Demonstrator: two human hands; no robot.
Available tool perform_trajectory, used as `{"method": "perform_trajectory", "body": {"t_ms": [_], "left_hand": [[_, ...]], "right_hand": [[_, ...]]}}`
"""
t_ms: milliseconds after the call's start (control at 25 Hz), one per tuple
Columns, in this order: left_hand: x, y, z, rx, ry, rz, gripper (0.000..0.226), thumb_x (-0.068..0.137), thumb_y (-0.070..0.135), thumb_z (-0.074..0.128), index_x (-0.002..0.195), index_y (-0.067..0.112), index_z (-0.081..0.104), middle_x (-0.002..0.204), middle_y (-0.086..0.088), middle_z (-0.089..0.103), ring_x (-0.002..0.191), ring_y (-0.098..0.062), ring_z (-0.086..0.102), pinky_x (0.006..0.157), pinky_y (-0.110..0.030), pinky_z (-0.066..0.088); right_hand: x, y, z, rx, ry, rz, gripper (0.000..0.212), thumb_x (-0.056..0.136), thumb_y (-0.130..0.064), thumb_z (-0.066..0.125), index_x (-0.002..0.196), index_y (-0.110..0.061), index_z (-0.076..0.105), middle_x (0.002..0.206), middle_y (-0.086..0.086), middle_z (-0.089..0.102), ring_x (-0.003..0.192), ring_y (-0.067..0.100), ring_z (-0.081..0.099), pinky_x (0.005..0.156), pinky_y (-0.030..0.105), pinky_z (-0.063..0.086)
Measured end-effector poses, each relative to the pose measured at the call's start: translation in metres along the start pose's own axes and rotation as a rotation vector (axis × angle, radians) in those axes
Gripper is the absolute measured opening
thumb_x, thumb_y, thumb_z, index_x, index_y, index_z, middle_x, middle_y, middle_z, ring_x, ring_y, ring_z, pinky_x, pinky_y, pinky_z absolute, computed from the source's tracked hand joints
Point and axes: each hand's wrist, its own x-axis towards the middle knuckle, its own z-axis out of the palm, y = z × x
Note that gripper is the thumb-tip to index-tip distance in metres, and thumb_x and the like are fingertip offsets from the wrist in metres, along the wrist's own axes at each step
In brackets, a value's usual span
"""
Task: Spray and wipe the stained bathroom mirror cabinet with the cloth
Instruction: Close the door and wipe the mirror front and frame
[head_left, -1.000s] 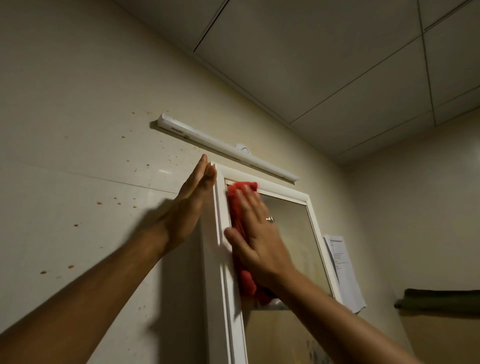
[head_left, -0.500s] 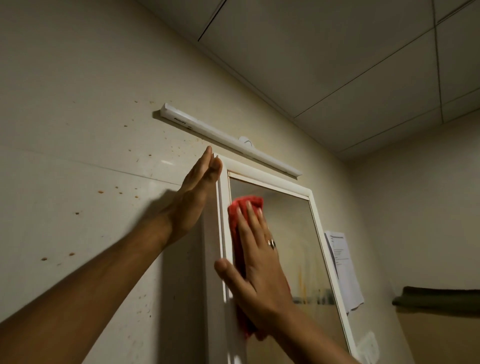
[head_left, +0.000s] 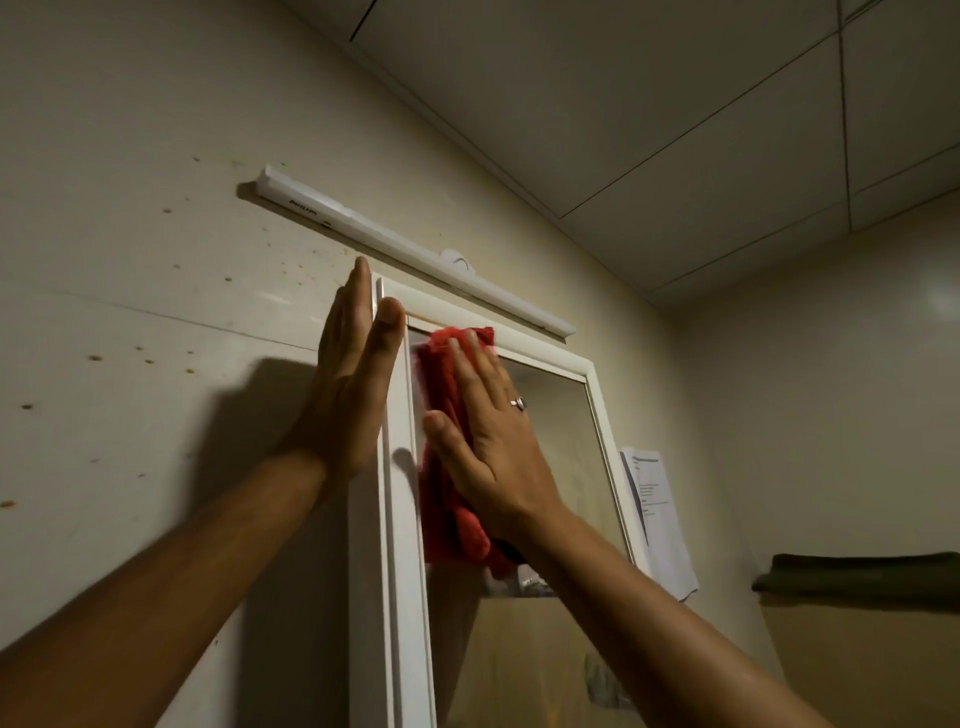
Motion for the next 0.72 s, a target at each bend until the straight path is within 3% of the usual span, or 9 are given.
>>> {"method": "perform_trajectory", "body": {"t_ms": [120, 360, 520, 640, 720], "left_hand": [[0.004, -0.015, 0.011, 0.077, 0.053, -0.020, 0.116, 0.061, 0.104, 0.010, 0.161, 0.047, -0.005, 0.170, 0.023, -0.006, 0.158, -0.007, -0.003, 0.127, -0.058, 0.007], [0.006, -0.029, 0.020, 0.122, 0.157, 0.018, 0.083, 0.090, 0.078, 0.019, 0.163, 0.043, 0.000, 0.171, 0.021, -0.001, 0.158, -0.005, -0.001, 0.129, -0.053, 0.008], [0.007, -0.032, 0.021, 0.112, 0.165, 0.031, 0.091, 0.086, 0.086, 0.018, 0.163, 0.041, 0.001, 0.171, 0.019, 0.000, 0.158, -0.006, -0.001, 0.129, -0.053, 0.008], [0.006, -0.030, 0.021, 0.096, 0.150, 0.041, 0.106, 0.075, 0.095, 0.013, 0.164, 0.038, 0.001, 0.172, 0.016, -0.001, 0.158, -0.008, -0.001, 0.128, -0.054, 0.010], [0.006, -0.029, 0.019, 0.112, 0.146, 0.051, 0.113, 0.072, 0.099, 0.009, 0.164, 0.036, 0.000, 0.172, 0.014, -0.002, 0.158, -0.008, -0.004, 0.129, -0.053, 0.009]], "right_hand": [[-0.006, 0.066, -0.017, -0.023, 0.023, 0.158, 0.077, 0.097, -0.081, 0.021, 0.165, -0.047, 0.007, 0.172, -0.027, 0.000, 0.160, 0.008, 0.010, 0.126, 0.055, 0.022], [-0.017, 0.155, -0.045, -0.074, 0.060, 0.388, 0.070, 0.104, -0.061, 0.027, 0.167, -0.035, 0.012, 0.175, -0.007, 0.011, 0.161, 0.016, 0.013, 0.128, 0.059, 0.019], [-0.071, 0.156, -0.036, 0.026, 0.054, 0.423, 0.070, 0.102, -0.068, 0.027, 0.165, -0.045, 0.011, 0.174, -0.019, 0.005, 0.160, 0.008, 0.009, 0.129, 0.058, 0.017], [-0.086, 0.130, -0.030, 0.092, 0.033, 0.492, 0.078, 0.098, -0.072, 0.027, 0.166, -0.040, 0.007, 0.174, -0.021, 0.001, 0.160, 0.004, 0.004, 0.130, 0.056, 0.014], [-0.063, 0.093, -0.023, 0.075, 0.027, 0.437, 0.082, 0.097, -0.076, 0.024, 0.167, -0.037, 0.005, 0.173, -0.022, -0.003, 0.159, 0.001, -0.001, 0.131, 0.054, 0.013]]}}
